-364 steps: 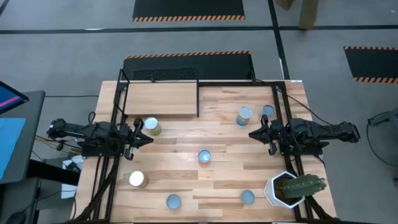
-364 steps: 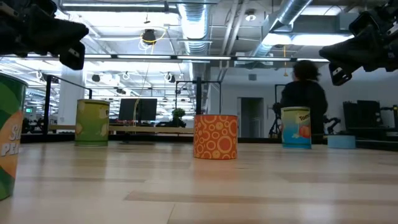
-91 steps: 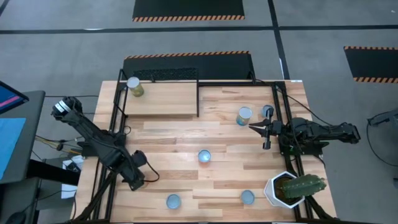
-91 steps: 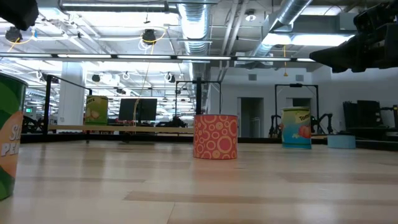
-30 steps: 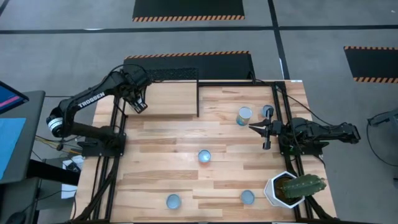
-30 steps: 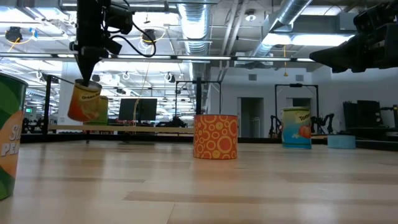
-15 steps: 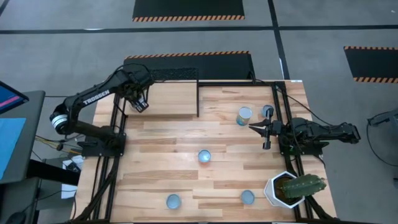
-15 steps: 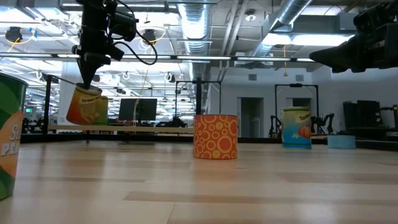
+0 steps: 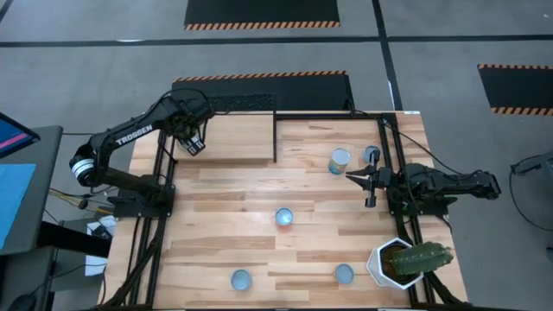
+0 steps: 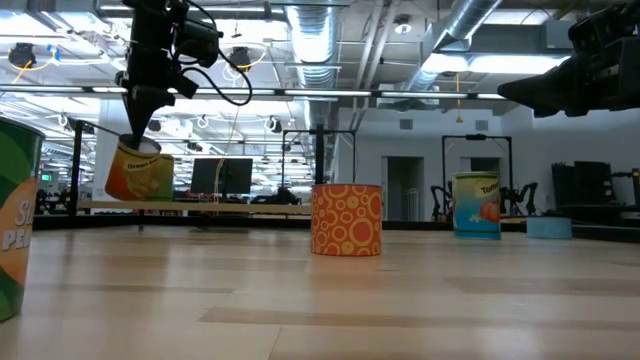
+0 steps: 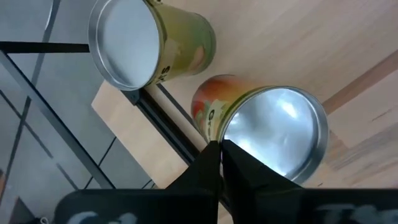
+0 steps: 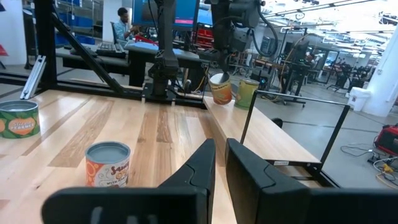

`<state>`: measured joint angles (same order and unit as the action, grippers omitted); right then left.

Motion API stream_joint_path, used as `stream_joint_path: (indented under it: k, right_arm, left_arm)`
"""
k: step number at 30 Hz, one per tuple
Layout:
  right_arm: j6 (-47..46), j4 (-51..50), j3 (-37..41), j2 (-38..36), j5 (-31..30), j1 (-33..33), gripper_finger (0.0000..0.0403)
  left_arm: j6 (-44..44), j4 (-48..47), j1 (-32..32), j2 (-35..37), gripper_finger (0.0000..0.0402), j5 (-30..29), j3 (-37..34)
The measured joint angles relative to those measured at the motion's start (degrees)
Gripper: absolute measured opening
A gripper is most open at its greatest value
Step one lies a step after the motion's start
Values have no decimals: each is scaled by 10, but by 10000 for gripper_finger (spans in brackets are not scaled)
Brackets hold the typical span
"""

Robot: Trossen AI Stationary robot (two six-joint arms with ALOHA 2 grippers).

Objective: Pick and place cans onto a shelf
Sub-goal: Put the canned green beans on the shelf

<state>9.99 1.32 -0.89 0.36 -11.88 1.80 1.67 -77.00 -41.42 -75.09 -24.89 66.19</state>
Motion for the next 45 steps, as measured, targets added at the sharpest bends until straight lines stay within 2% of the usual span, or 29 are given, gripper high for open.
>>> stream_joint_path:
  k: [11, 18, 26, 34, 40, 45]
  right_arm:
    - [-1, 0, 0, 0, 0, 0, 60]
    - [-1, -1, 0, 0, 0, 0, 60]
    - [-1, -1, 0, 0, 0, 0, 60]
    - [-1, -1, 0, 0, 0, 0, 60]
    - [0, -1, 0, 0, 0, 0, 60]
    - [1, -1, 0, 0, 0, 0, 60]
  left_arm:
    - [-4, 2, -32, 0, 49, 0, 0]
    - [-30, 21, -43, 2, 53, -22, -34]
    - [-42, 18, -43, 5, 53, -11, -20]
    - [-33, 24, -43, 9, 53, -29, -19]
    - [-16, -2, -42, 9, 53, 32, -19]
    - [17, -49, -21, 9, 53, 198, -19]
